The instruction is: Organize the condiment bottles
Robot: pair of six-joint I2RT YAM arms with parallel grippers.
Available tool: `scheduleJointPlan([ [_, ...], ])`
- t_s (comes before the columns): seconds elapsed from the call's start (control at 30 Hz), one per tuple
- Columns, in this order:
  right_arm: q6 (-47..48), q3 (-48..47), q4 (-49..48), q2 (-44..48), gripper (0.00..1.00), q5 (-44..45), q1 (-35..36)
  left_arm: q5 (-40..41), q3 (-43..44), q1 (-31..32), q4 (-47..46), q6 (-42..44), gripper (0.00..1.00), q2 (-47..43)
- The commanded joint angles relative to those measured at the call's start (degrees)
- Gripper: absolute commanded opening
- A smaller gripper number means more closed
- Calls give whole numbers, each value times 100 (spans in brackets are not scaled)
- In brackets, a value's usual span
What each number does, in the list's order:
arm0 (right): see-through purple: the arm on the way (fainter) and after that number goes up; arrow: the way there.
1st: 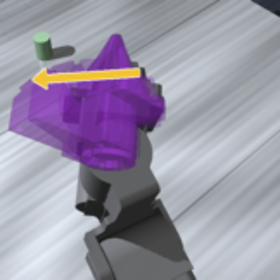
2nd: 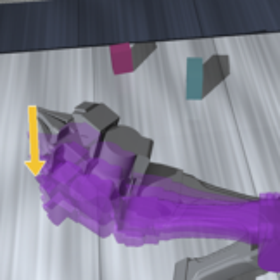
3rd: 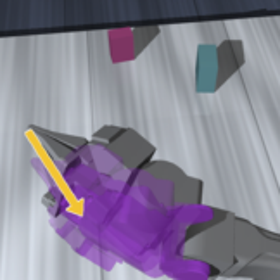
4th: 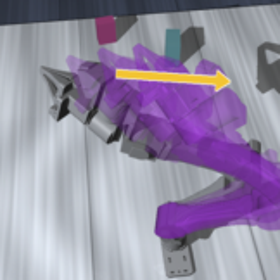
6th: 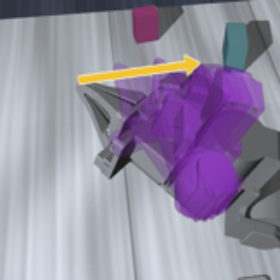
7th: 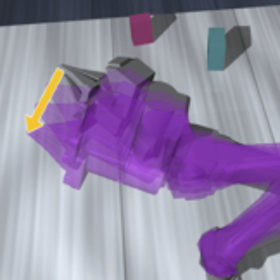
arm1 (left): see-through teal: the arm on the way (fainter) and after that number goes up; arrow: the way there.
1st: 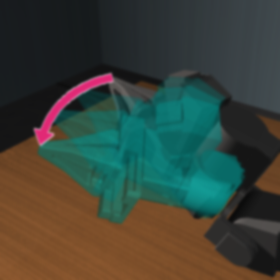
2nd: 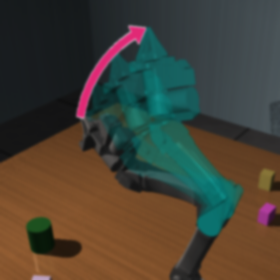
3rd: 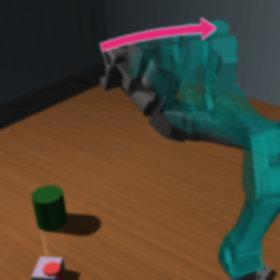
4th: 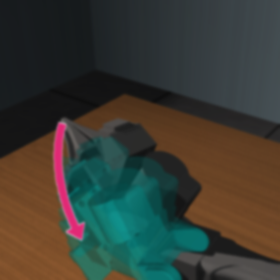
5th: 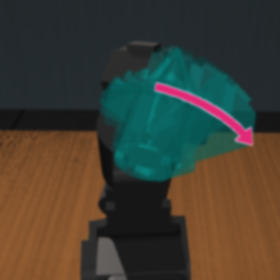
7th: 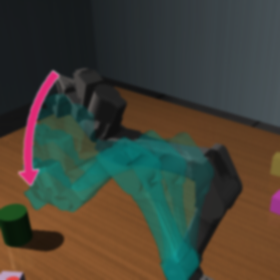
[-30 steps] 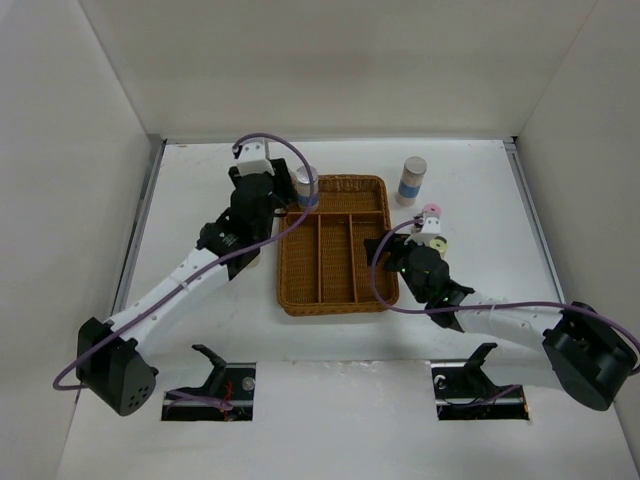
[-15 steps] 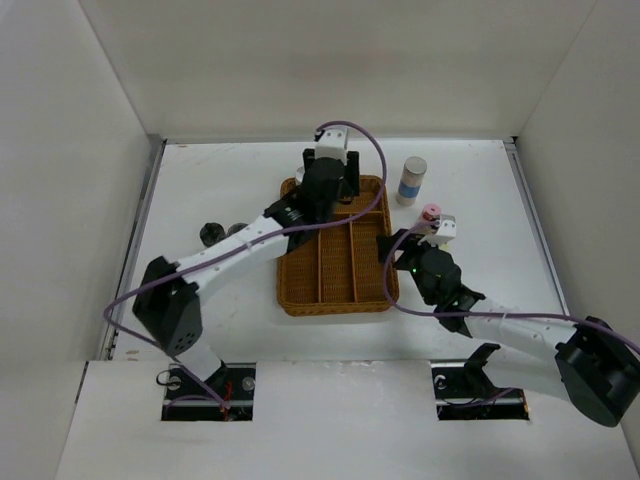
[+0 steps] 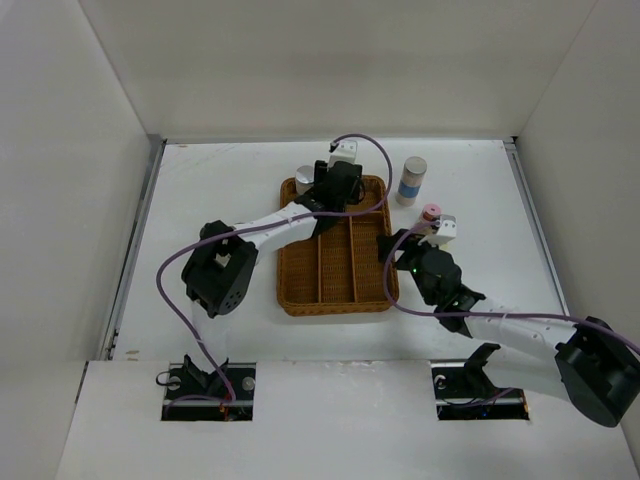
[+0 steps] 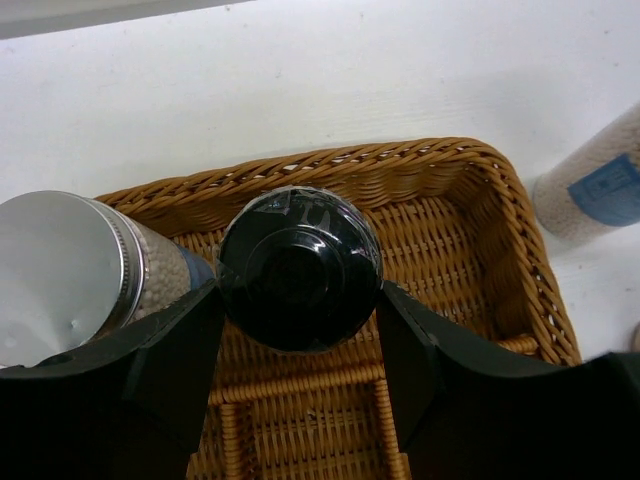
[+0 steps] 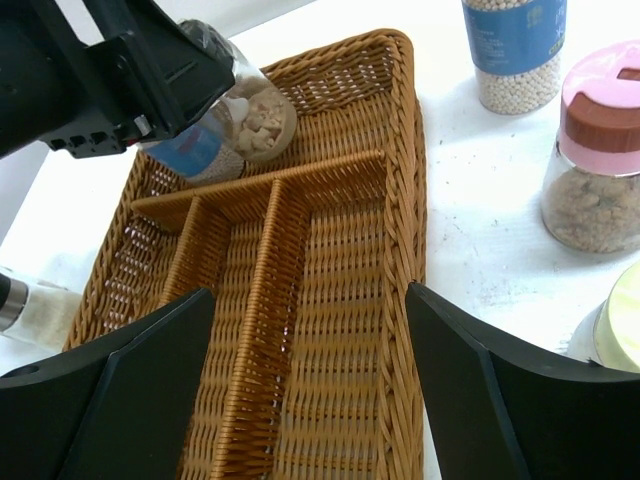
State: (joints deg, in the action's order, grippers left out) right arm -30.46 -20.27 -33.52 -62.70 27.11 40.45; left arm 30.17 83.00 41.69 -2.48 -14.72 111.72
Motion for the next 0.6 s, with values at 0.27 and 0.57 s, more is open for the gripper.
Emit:
scheduleJointPlan([
  [0.27,-48,-21,-252,12,84,-40,-41,-20,-117,-104,-745,-224,54,16],
  [0.57,-4,23,-208,161,83,57,-68,-64,-179,-131,-754,-277,68,113],
])
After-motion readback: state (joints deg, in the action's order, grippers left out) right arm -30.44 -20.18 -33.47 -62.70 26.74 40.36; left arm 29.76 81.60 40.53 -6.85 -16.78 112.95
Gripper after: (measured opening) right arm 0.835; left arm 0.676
